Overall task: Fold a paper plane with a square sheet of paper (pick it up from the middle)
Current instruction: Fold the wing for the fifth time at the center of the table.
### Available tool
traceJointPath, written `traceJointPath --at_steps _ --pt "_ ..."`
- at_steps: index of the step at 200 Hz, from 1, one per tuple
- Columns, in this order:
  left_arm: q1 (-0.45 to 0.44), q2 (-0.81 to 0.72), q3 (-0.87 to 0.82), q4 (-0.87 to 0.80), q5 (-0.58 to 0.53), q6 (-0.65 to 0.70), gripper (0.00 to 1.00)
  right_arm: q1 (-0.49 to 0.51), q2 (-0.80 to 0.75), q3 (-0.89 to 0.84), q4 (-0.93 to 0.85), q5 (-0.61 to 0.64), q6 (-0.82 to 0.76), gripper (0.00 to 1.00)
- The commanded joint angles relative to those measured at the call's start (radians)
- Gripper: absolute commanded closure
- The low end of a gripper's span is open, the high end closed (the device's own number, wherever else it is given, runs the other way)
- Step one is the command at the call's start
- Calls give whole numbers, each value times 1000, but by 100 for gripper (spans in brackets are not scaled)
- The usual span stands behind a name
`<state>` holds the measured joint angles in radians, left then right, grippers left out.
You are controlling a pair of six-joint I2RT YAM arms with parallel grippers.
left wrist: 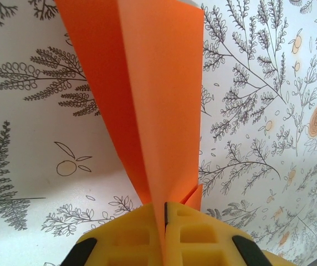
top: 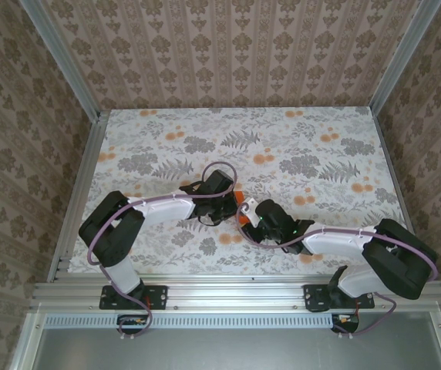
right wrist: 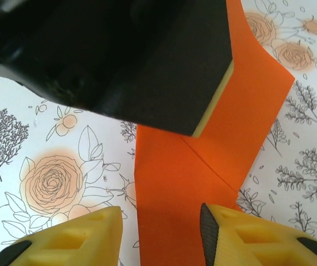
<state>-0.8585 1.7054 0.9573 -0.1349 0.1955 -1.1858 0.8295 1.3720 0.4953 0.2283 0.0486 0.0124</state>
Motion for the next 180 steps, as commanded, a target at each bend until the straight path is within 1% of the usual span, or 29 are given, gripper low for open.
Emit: traceJointPath --at_steps 1,31,45,69,87,117,123,134,153,162,180 --pt "-5 -10 16 -17 13 -1 98 17 37 41 -26 35 -53 55" --pt "-5 -9 18 -17 15 0 98 43 74 53 -35 56 -59 55" --pt "-6 -10 17 -20 15 0 98 50 89 55 -31 89 -56 61" --pt "-5 -10 17 -22 15 0 98 49 83 49 -17 103 -32 76" --pt "-5 -12 17 -26 14 1 98 50 75 41 -19 114 -12 82" --pt "-5 -13 20 -28 14 -1 97 50 76 30 -23 141 4 83" --pt "-5 -13 21 -28 14 1 98 51 76 32 -27 142 4 82" --pt "-5 -13 22 -28 15 2 98 50 77 32 -31 145 6 74" --pt "-5 -13 22 -28 15 2 98 50 81 30 -32 151 9 74" --pt "-5 -13 24 -29 17 3 98 50 87 32 -35 154 11 76" --pt "-5 -12 22 -28 16 3 98 50 91 30 -32 158 20 82"
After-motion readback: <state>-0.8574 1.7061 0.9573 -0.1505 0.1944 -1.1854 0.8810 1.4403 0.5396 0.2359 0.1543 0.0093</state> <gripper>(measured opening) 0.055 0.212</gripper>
